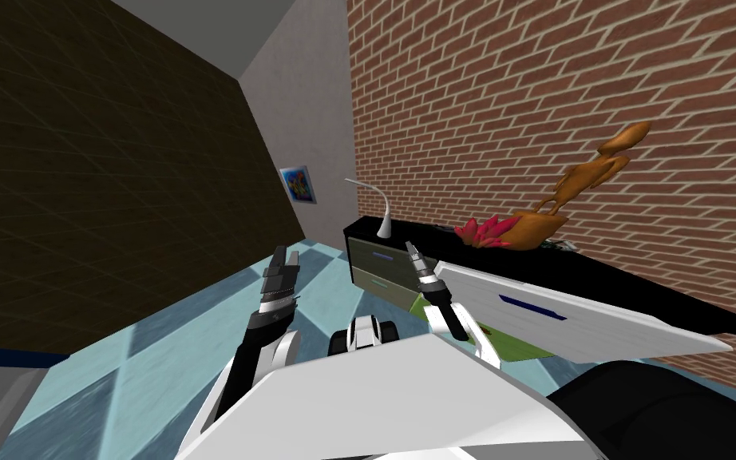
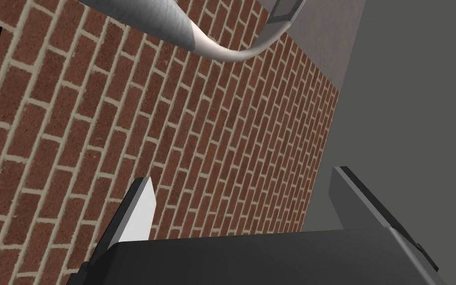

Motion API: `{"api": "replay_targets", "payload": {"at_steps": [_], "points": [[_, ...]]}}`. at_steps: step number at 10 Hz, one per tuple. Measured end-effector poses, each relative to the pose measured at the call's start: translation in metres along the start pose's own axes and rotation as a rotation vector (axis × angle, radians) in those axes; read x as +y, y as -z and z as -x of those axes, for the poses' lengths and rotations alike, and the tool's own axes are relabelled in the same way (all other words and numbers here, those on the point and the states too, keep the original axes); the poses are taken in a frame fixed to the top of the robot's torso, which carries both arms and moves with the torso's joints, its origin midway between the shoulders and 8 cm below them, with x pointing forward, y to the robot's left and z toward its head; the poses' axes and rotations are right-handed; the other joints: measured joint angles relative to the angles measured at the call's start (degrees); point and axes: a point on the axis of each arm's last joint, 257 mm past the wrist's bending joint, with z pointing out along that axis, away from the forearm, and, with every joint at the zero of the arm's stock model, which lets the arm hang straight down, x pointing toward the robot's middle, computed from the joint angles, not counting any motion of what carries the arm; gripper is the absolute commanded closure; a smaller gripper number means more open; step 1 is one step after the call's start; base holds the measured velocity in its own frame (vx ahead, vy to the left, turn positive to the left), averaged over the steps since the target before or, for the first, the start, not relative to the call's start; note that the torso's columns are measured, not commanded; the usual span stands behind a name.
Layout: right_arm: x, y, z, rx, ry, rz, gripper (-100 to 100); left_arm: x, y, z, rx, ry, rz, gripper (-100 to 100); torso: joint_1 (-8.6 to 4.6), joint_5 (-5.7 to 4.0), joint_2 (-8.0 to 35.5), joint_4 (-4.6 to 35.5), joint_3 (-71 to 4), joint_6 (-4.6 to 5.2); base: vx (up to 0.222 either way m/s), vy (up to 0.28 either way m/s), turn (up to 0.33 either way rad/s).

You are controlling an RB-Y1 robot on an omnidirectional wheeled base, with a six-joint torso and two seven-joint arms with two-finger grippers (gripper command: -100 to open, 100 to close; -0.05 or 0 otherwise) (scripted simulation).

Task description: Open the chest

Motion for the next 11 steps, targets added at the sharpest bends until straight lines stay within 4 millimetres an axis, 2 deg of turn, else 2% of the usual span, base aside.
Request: {"api": "replay_targets", "payload": {"at_steps": [1,5,11], "points": [[-0.01,0.001,-0.008,0.022,0.04,-0.026,-100,0.0,0.0,0.0,0.0,0.0,0.0,0,0.07,0.01,-0.1,0.0,-0.1,0.0,0.032,0.048,0.013],[-0.031,0.003,-0.025,0.083,0.17,-0.086,-100,0.0,0.0,0.0,0.0,0.0,0.0,0,0.11,0.03,-0.1,0.0,0.0,0.0,0.034,0.061,0.028],[-0.074,0.011,-0.046,0.179,0.388,-0.191,-100,0.0,0.0,0.0,0.0,0.0,0.0,0,0.04,0.02,-0.1,0.0,-0.1,0.01,0.032,0.052,0.022]]}}
